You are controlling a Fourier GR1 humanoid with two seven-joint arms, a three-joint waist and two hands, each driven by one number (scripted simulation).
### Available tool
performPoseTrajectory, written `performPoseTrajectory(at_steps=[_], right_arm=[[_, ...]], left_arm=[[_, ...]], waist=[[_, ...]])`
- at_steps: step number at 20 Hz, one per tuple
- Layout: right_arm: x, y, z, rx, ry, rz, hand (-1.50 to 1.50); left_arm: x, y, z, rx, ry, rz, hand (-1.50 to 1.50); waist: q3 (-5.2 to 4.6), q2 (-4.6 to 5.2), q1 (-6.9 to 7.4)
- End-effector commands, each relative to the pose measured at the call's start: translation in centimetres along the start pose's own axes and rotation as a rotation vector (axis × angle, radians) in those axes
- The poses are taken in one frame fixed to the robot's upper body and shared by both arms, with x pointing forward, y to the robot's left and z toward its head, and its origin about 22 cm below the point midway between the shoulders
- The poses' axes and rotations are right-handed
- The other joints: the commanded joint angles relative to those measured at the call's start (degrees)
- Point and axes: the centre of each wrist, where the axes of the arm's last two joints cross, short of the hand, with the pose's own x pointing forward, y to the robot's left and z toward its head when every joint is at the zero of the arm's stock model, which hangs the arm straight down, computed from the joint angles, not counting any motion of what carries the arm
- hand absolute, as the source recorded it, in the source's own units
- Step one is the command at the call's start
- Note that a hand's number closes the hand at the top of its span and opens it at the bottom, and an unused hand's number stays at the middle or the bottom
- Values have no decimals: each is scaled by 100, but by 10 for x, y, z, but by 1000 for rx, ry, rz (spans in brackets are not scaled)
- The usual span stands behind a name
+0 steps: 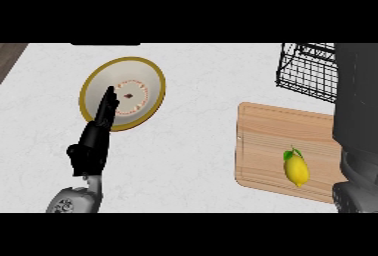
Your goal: Pick the bell pepper from the cutting board and place it in the tiered basket
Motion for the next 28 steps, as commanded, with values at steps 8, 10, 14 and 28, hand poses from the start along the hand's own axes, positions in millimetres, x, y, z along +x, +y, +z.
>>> performPoseTrajectory(at_steps=[8, 10, 14, 28], right_arm=[[-13, 15, -58, -30, 100, -37, 150], [-24, 9, -72, -33, 107, 28, 150], [-41, 25, -93, -62, 126, 31, 150], [-95, 41, -141, 21, 253, -212, -150]], left_arm=[[-2, -7, -19, -10, -14, 5, 0], [6, 1, -11, -12, -16, 6, 0], [12, 4, -11, -23, -17, -4, 0], [6, -4, -13, 0, -5, 5, 0]], waist=[[1, 61, 41], [2, 48, 57], [4, 50, 62], [8, 68, 104]])
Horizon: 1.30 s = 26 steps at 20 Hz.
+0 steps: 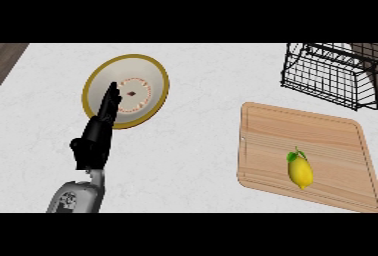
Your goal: Pick the bell pepper from the cutting board and place it in the tiered basket
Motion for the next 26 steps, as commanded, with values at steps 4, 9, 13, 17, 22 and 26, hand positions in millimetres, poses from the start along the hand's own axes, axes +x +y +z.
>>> performPoseTrajectory(at_steps=[4, 9, 13, 17, 22, 26], right_arm=[[-20, -3, -20, 15, 23, -245, -150], [-21, -25, -12, -129, 65, -486, -150], [-58, -36, -22, -182, 167, -505, -150], [-105, -50, -27, -215, 236, -630, -150], [-173, -54, -15, -209, 233, -720, -150], [-229, -61, 11, -227, 221, -712, -150]], left_arm=[[5, 0, 8, -10, 4, -2, 0], [1, -6, 8, 13, 15, 8, 0], [-1, 1, 12, 30, 27, -14, 0], [-19, 17, 18, 63, 52, -14, 0], [-11, 19, 17, 93, 50, -14, 0], [-13, 24, 20, 88, 55, -22, 0]], waist=[[2, 2, 62], [-2, -61, -85], [-4, -114, -235], [-6, -158, -390], [-3, -200, -556], [-2, -205, -606]])
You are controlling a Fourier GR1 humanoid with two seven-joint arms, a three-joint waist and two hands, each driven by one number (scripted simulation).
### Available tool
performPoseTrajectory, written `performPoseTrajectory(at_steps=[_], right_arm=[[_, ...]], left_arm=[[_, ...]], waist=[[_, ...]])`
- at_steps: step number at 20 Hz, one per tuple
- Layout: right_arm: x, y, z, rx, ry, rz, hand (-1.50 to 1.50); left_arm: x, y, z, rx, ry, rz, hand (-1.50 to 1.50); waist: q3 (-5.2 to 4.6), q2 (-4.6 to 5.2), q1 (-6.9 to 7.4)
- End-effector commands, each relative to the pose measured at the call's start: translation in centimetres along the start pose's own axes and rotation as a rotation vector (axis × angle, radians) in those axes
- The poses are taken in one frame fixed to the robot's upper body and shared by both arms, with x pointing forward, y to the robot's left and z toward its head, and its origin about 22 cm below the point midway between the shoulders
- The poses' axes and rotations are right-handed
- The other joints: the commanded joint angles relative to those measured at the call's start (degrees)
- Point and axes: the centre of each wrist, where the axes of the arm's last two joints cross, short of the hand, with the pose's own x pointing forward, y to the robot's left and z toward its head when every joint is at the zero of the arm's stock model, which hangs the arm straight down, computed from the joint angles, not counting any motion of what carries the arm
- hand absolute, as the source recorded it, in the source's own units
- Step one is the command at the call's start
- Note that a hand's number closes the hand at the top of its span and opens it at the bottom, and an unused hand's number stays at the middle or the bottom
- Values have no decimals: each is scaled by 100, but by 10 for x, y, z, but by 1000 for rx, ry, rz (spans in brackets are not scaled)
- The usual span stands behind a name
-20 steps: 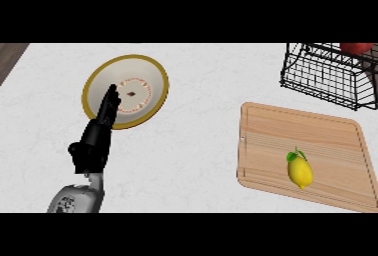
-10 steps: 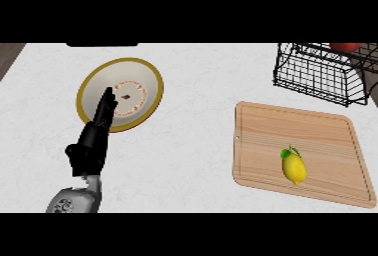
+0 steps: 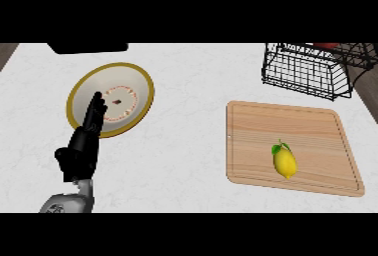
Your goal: Pick the bell pepper from the cutting board and place it in the tiered basket
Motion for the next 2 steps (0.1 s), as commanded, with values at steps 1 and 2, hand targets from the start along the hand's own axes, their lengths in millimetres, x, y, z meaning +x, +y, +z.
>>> performPoseTrajectory(at_steps=[1, 2], right_arm=[[-50, -52, 4, 7, 3, -59, -150], [-63, -60, 8, 23, -14, -39, -150]], left_arm=[[-1, 7, 9, 10, 11, 4, 0], [2, 5, 4, 17, 1, 4, 0]], waist=[[8, -35, -84], [7, -33, -145]])
